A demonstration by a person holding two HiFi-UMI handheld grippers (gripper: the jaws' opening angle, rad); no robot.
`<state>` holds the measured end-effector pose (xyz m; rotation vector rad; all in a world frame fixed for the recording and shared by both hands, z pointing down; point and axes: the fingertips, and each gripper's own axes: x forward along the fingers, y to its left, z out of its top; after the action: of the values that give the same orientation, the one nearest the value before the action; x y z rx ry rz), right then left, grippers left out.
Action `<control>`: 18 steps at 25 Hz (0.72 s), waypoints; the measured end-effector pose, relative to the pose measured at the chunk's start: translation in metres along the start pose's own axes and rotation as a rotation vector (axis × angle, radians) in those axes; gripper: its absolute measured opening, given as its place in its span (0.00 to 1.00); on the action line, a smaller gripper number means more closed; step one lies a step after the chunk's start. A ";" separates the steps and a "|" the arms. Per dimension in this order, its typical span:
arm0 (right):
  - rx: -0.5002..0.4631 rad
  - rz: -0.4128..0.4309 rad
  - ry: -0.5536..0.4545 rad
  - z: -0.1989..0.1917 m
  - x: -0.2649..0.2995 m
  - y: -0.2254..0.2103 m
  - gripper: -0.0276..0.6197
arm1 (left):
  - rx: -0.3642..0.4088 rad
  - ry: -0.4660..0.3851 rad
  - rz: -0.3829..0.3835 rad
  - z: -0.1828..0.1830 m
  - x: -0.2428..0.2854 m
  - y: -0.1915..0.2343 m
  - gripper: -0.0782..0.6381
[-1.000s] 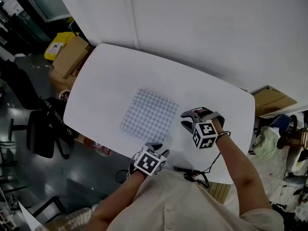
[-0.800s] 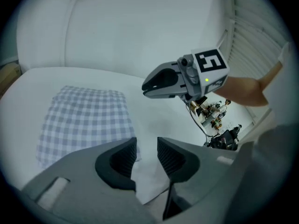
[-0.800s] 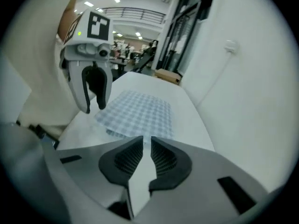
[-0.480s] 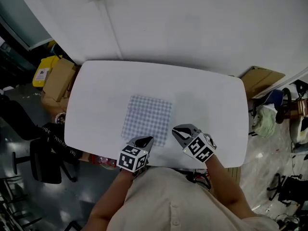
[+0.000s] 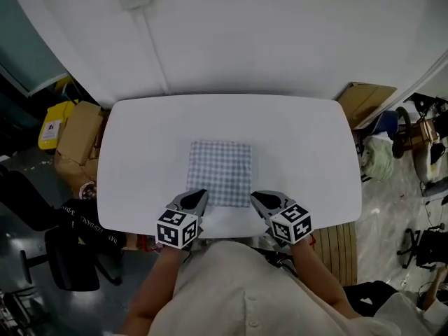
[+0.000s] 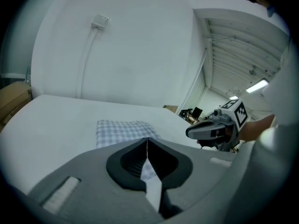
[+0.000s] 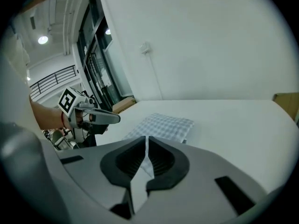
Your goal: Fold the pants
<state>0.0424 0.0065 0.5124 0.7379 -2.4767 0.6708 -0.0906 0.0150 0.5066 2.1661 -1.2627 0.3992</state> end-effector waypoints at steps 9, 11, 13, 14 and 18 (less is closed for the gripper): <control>0.131 -0.048 -0.112 0.003 -0.001 0.037 0.09 | 0.025 -0.031 -0.073 -0.002 -0.036 0.005 0.13; 0.157 -0.059 -0.124 0.002 -0.003 0.039 0.09 | 0.027 -0.037 -0.083 -0.001 -0.040 0.005 0.13; 0.172 -0.078 -0.135 0.003 -0.005 0.038 0.09 | 0.031 -0.041 -0.089 0.000 -0.044 0.006 0.13; 0.177 -0.086 -0.137 0.004 -0.006 0.038 0.08 | 0.032 -0.042 -0.090 0.001 -0.045 0.007 0.13; 0.194 -0.095 -0.139 0.008 -0.008 0.037 0.07 | 0.021 -0.052 -0.088 0.003 -0.048 0.012 0.13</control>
<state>0.0239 0.0318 0.4907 0.9990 -2.5057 0.8588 -0.1251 0.0411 0.4828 2.2535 -1.1913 0.3232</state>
